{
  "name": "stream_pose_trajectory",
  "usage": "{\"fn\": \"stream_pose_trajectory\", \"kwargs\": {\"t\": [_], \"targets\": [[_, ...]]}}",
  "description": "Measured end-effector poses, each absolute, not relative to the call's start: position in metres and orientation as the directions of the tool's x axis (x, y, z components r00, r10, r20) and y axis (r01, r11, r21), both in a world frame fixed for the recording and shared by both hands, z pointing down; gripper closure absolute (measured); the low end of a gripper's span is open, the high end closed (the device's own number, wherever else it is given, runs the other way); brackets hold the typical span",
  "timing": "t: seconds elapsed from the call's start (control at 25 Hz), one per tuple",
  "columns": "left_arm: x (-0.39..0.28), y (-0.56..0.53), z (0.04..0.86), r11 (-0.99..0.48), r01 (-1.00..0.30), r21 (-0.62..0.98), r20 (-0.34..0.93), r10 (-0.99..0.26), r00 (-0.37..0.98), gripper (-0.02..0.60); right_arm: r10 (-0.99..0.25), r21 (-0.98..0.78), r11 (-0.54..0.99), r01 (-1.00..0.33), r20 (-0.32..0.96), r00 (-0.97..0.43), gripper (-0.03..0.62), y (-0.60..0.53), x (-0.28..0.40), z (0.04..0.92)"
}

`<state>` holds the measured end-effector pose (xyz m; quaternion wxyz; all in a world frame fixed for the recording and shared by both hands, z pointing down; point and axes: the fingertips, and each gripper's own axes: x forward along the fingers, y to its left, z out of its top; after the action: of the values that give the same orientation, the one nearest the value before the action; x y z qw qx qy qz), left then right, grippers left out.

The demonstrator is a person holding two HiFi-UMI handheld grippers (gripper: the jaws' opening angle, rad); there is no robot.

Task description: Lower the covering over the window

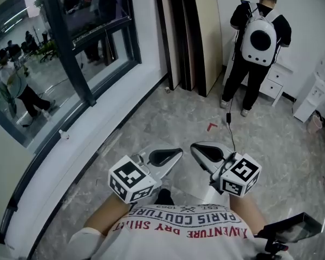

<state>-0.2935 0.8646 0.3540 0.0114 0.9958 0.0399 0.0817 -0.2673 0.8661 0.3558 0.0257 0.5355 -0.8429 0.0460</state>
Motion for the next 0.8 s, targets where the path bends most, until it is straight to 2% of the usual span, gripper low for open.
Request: {"fn": "stream_pose_trajectory", "kwargs": {"t": [0.4, 0.64, 0.8], "targets": [[-0.254, 0.676, 0.386, -0.997, 0.027, 0.072, 0.203, 0.041, 0.978, 0.578, -0.886, -0.139, 0.428, -0.893, 0.133, -0.445, 0.589, 0.678, -0.216, 0.381], [-0.249, 0.568, 0.377, -0.999, -0.017, 0.042, 0.163, -0.010, 0.987, 0.577, -0.864, -0.064, 0.469, -0.881, 0.173, -0.473, 0.589, 0.576, -0.210, 0.370], [-0.248, 0.526, 0.371, -0.998, -0.038, 0.046, 0.132, -0.031, 0.991, 0.577, -0.863, -0.050, 0.481, -0.875, 0.146, -0.483, 0.589, 0.539, -0.207, 0.359]]}}
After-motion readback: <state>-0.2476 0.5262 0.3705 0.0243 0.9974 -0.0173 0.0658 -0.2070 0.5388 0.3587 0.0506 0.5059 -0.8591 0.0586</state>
